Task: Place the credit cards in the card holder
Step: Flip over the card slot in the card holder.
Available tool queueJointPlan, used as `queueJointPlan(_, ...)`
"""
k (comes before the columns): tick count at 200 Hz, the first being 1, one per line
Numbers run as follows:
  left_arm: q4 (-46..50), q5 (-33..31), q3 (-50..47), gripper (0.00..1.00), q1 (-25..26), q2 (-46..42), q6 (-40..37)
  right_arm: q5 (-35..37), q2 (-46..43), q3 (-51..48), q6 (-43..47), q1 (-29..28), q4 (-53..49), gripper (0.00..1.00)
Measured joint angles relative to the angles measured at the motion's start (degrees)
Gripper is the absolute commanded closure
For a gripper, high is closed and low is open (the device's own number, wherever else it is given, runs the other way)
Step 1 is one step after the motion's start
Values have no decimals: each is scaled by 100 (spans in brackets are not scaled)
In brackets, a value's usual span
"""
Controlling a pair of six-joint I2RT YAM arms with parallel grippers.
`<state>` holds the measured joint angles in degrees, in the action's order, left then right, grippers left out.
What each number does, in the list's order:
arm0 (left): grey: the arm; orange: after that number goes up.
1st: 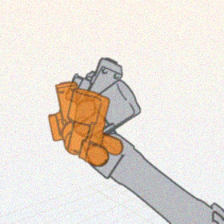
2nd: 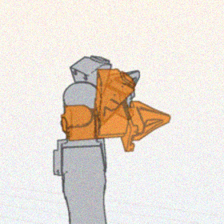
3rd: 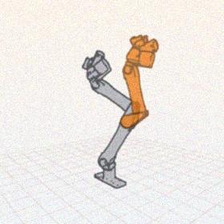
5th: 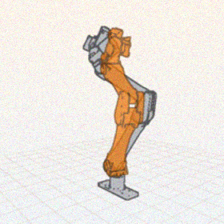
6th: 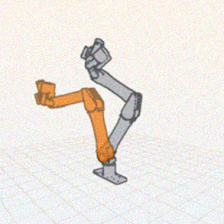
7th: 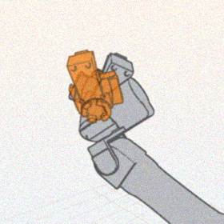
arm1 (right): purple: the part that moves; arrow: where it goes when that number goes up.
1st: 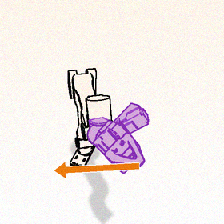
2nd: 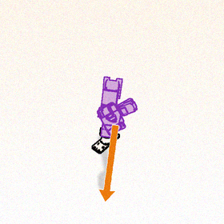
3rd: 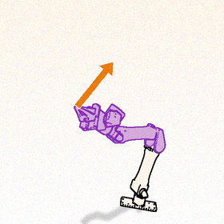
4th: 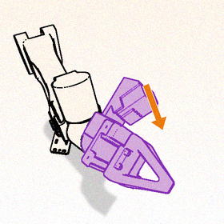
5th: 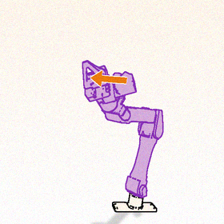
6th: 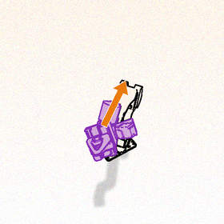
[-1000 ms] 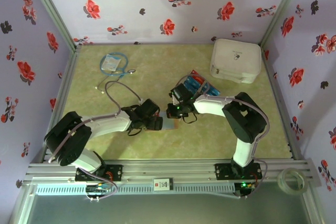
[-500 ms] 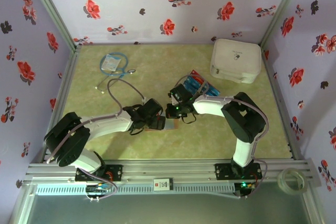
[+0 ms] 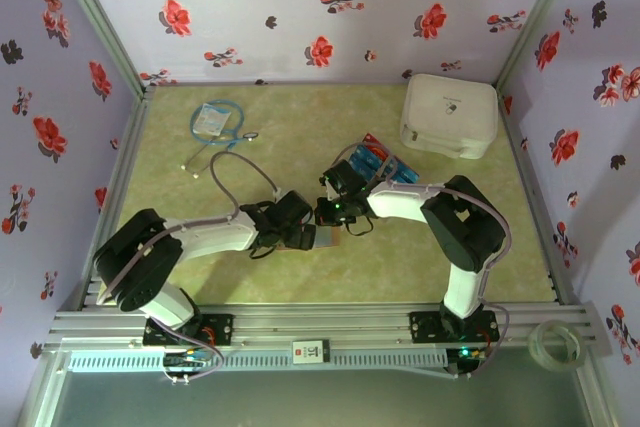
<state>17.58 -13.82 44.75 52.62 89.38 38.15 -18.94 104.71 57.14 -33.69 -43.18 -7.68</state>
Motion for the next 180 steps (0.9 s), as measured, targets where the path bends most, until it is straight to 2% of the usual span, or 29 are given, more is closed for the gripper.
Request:
queueJointPlan(7,-4,-17,-20,0,0,11,0,-11,0,0,0,-2,0,100)
queueJointPlan(58,-103,-81,-111,0,7,35,9,-57,-61,20,-13,-20,-63,69)
queueJointPlan(77,-136,-109,-144,0,11,35,9,-9,-164,20,-13,13,-164,62)
queueJointPlan(119,-153,-127,-155,0,15,35,9,74,-271,15,2,127,-254,60)
queueJointPlan(180,-153,-144,-155,0,15,35,9,-52,-271,-7,-142,118,-199,67)
